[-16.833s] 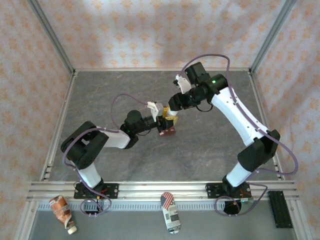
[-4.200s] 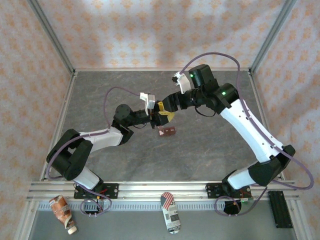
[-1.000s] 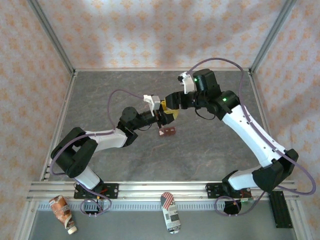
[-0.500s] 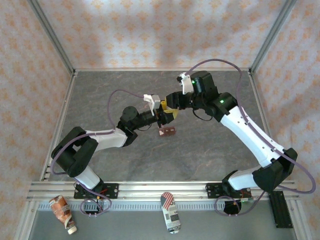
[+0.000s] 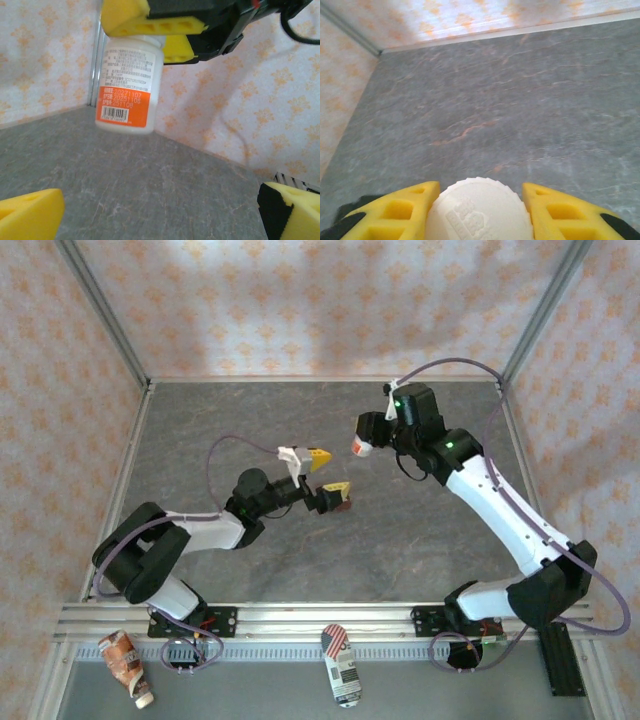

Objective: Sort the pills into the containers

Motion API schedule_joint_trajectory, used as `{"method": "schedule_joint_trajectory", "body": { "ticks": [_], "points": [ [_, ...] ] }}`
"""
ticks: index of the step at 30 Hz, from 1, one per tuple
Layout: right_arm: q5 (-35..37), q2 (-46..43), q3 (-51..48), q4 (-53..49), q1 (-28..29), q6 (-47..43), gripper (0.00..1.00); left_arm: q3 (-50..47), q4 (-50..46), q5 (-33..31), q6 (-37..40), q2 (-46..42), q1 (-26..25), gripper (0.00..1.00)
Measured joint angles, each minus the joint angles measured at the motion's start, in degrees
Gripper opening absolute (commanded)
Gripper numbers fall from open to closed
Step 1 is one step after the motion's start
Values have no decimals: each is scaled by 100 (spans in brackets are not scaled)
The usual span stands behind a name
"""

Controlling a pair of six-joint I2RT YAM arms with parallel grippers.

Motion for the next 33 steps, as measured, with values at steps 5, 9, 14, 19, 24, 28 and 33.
{"method": "schedule_joint_trajectory", "body": {
  "ticks": [5, 9, 14, 19, 24, 28, 33],
  "points": [
    [540, -105, -743, 533, -76, -15, 25, -238, -369, -492, 96, -619, 61, 100],
    [1016, -136, -1497, 1027, -94, -96, 25, -258, -1193, -1209, 302, -1362, 63, 100],
    [1567, -125, -2216, 1637, -127, -181, 24, -293, -2006, -2223, 658, -2170, 63, 100],
    [2138, 162, -2575, 2302, -138, -186, 23, -332, -2723, -3093, 841, -2645, 76, 100],
    [2516, 570, -2848, 2809, -138, -179, 23, -299, -3447, -3467, 876, -2706, 76, 100],
    [2699, 852, -3023, 3099, -138, -162, 23, -297, -3755, -3576, 876, -2706, 76, 100],
    [2756, 1056, -3156, 3366, -138, -118, 23, -271, -3869, -3624, 874, -2704, 79, 100]
  ]
}}
